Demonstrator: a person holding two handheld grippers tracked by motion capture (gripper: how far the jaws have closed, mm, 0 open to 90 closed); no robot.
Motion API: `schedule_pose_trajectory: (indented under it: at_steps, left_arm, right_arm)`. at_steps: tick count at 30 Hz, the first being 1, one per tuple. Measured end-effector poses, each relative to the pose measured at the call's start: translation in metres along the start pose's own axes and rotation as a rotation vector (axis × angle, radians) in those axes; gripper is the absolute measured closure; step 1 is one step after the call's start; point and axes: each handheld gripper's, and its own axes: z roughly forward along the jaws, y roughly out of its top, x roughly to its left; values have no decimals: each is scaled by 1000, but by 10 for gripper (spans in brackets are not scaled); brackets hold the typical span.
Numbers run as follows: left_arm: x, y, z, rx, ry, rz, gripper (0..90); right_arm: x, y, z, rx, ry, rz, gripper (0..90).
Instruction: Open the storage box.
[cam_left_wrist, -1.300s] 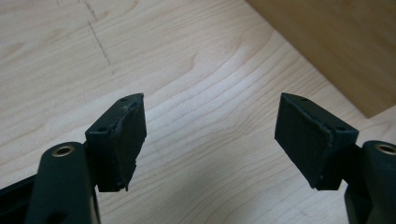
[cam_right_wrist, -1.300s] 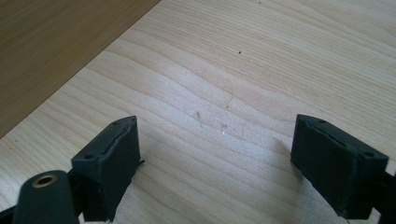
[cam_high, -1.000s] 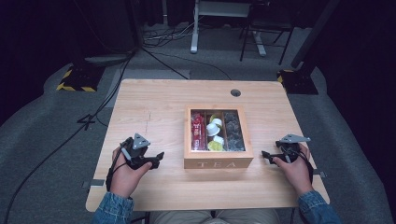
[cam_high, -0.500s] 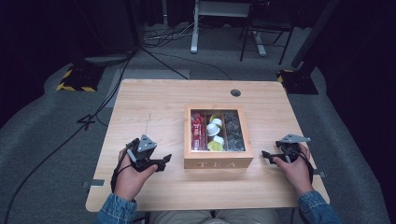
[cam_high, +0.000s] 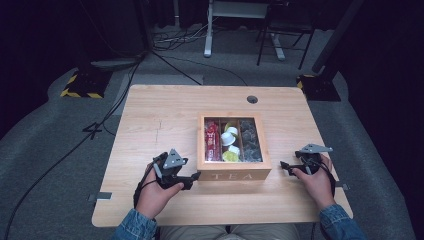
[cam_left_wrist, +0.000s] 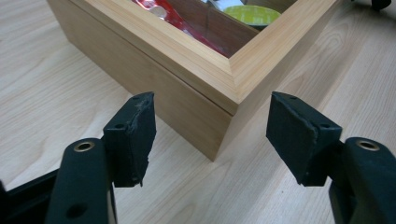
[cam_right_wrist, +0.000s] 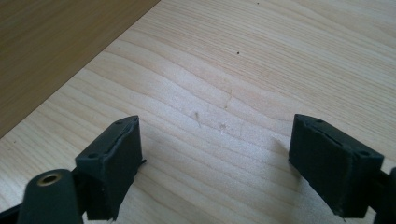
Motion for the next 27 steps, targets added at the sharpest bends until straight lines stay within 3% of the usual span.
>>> schedule_pose_trajectory:
  at_steps: [9, 14, 27]
  left_arm:
    - [-7, -4, 11, 72, 21, 53, 567]
    - [-11, -3, 10, 58, 24, 64, 688]
    - [-10, -1, 6, 59, 18, 63, 782]
  right_arm:
    - [0, 0, 0, -3, 1, 0, 194]
    - [0, 0, 0, -3, 1, -1, 194]
    - [-1, -1, -2, -11, 6, -3, 244]
